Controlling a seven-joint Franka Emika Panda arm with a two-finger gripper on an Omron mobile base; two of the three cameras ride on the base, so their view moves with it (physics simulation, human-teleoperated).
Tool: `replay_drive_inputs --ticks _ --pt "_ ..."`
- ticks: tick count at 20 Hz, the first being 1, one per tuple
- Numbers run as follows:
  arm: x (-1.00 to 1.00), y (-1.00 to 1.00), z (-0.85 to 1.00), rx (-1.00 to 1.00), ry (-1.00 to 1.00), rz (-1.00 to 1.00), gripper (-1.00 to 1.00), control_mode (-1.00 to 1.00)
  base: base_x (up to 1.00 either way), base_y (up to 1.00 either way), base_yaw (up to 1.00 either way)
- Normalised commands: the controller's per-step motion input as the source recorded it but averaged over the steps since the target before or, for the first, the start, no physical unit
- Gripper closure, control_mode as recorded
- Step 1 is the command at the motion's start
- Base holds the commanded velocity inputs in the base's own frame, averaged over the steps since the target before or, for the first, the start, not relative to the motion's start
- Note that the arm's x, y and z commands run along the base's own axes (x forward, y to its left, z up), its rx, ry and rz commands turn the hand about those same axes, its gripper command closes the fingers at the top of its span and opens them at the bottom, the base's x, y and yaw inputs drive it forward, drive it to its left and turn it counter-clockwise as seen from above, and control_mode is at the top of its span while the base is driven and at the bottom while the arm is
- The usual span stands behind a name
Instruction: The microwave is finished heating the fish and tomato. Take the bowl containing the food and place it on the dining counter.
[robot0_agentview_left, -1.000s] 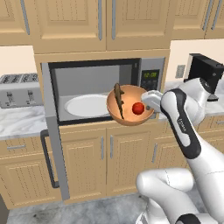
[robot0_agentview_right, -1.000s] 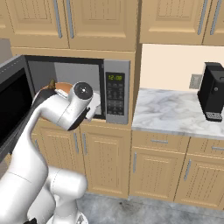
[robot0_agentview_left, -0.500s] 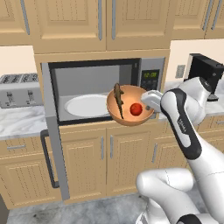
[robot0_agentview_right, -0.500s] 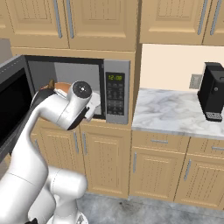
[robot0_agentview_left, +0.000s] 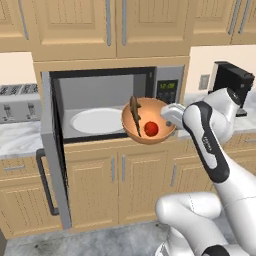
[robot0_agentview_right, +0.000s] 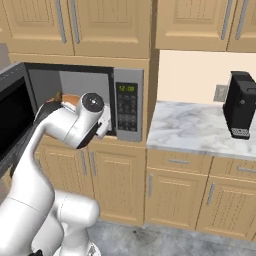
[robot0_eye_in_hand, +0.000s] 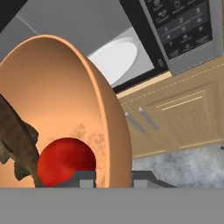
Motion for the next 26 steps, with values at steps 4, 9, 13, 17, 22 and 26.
replay_drive_inputs --ticks 4,9,13,17,22,26 --pt "0.0 0.0 0.0 0.0 0.0 0.0 1.0 1.0 0.0 -0.99 0.13" --pt "0.0 0.0 0.0 0.0 0.0 0.0 1.0 1.0 -0.19 -0.97 0.35" --pt "0.0 0.0 0.0 0.0 0.0 0.0 1.0 1.0 -0.47 -0.35 0.86" --pt "0.0 0.0 0.0 0.0 0.0 0.0 1.0 1.0 -0.37 -0.05 1.0" --pt "0.0 0.0 0.0 0.0 0.0 0.0 1.0 1.0 -0.35 -0.19 1.0" --pt "0.0 0.0 0.0 0.0 0.0 0.0 1.0 1.0 -0.33 -0.13 1.0"
